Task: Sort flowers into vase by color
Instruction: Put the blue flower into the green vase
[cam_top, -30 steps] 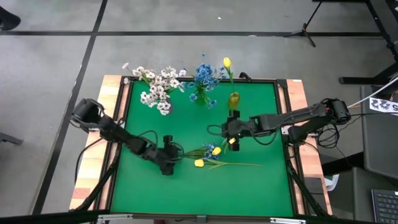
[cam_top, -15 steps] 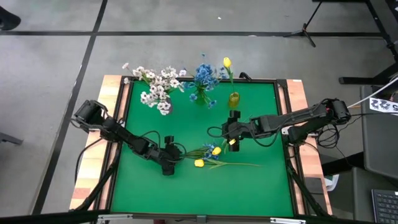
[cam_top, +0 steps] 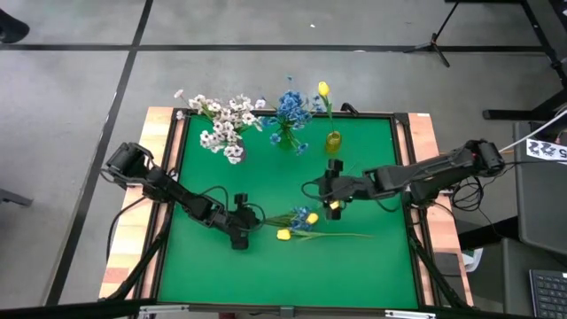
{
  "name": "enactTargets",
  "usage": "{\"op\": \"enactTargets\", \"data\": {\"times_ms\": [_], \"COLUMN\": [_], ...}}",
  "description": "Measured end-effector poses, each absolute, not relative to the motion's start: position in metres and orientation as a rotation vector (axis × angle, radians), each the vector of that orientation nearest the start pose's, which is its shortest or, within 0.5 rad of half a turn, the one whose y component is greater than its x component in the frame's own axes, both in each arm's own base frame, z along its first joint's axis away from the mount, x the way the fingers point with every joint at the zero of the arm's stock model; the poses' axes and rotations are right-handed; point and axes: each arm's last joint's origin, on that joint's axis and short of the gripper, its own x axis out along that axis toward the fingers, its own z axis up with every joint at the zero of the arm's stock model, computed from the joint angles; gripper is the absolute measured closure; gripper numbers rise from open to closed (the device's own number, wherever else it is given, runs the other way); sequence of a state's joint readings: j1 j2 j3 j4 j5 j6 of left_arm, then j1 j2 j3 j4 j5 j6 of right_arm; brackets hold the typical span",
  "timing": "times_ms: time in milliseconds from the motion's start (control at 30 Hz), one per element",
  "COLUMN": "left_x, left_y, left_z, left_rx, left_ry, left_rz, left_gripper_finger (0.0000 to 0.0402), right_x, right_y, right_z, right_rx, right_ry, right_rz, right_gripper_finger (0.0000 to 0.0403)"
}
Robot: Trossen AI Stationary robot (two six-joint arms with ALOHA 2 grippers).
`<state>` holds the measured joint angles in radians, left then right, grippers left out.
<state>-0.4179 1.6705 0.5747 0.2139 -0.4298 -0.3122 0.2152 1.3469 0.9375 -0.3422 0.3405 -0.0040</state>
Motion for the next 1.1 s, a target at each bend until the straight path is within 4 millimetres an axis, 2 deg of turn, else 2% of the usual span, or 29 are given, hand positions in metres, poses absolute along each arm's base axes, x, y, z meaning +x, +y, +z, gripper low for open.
{"op": "enactTargets", "data": {"times_ms": [300, 433, 600, 800, 967, 1100], "left_x": [0.256, 0.260, 0.263, 0.257, 0.251, 0.250], "left_y": [-0.095, -0.094, -0.095, -0.092, -0.090, -0.090], "left_z": [0.123, 0.137, 0.158, 0.186, 0.205, 0.205], "left_rx": [0.067, 0.069, 0.067, 0.071, 0.038, 0.032], "left_ry": [0.685, 0.631, 0.559, 0.475, 0.404, 0.413], "left_rz": [0.233, 0.242, 0.241, 0.233, 0.226, 0.199], "left_gripper_finger": [0.0401, 0.0401, 0.0401, 0.0401, 0.0401, 0.0394], "right_x": [0.235, 0.219, 0.199, 0.178, 0.167, 0.166], "right_y": [0.097, 0.122, 0.149, 0.169, 0.178, 0.179], "right_z": [0.298, 0.310, 0.313, 0.314, 0.315, 0.315], "right_rx": [-0.183, -0.204, -0.240, -0.251, -0.245, -0.234], "right_ry": [0.485, 0.369, 0.310, 0.266, 0.246, 0.240], "right_rz": [-0.041, -0.038, -0.061, -0.087, -0.093, -0.102], "right_gripper_finger": [0.0175, 0.0175, 0.0175, 0.0175, 0.0175, 0.0175]}}
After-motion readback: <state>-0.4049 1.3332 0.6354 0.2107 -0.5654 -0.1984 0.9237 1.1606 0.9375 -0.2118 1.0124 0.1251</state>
